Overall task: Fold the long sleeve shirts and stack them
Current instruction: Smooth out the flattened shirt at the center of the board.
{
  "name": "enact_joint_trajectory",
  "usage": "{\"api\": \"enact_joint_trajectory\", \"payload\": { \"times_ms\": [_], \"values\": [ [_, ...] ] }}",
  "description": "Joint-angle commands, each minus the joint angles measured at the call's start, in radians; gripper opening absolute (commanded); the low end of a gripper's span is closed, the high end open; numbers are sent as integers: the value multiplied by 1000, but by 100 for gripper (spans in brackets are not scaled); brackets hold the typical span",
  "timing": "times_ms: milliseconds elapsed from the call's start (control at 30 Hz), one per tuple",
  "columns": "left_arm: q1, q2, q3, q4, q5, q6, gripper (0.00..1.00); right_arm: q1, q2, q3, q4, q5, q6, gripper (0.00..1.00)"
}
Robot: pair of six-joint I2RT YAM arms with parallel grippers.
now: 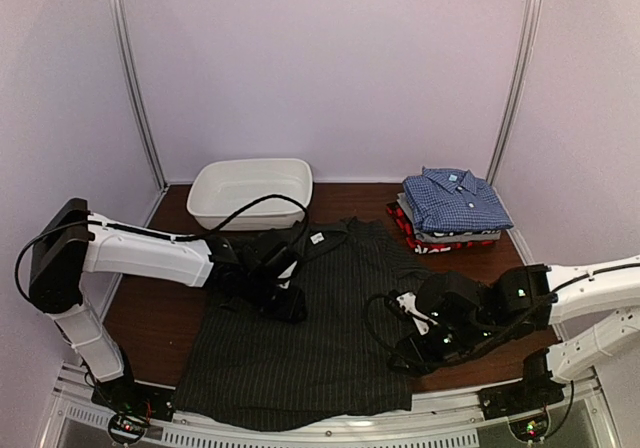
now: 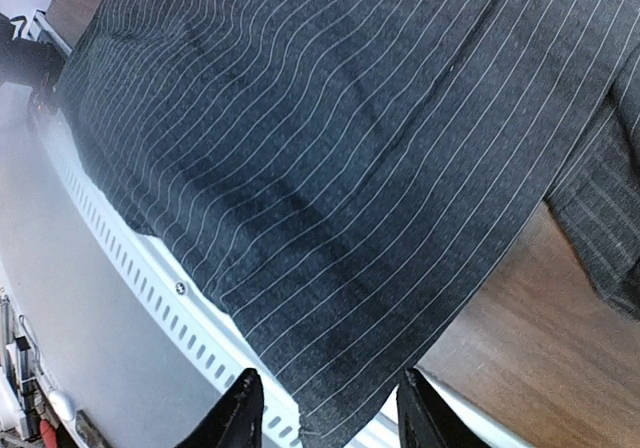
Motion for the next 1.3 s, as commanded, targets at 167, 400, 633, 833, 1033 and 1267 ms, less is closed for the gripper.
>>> {"api": "enact_joint_trajectory", "payload": {
  "times_ms": [167, 400, 633, 833, 1033, 1267],
  "values": [
    [6, 14, 33, 30, 16, 21, 46, -13, 141, -2, 124, 79, -30, 42],
    [6, 20, 12, 33, 14, 17, 46, 3, 277, -104, 304, -19, -5, 40],
    [8, 2, -42, 44, 19, 1, 46, 76, 289, -176, 331, -33, 54, 41],
    [8, -54, -130, 78, 38, -39, 46, 96, 218, -187, 260, 5, 84, 42],
    [8, -85, -140, 87, 29, -56, 46, 19, 173, -67, 214, 99, 26, 45],
    [21, -64, -54, 53, -107, -55, 46, -185, 237, -11, 450, 110, -44, 45]
  ]
}}
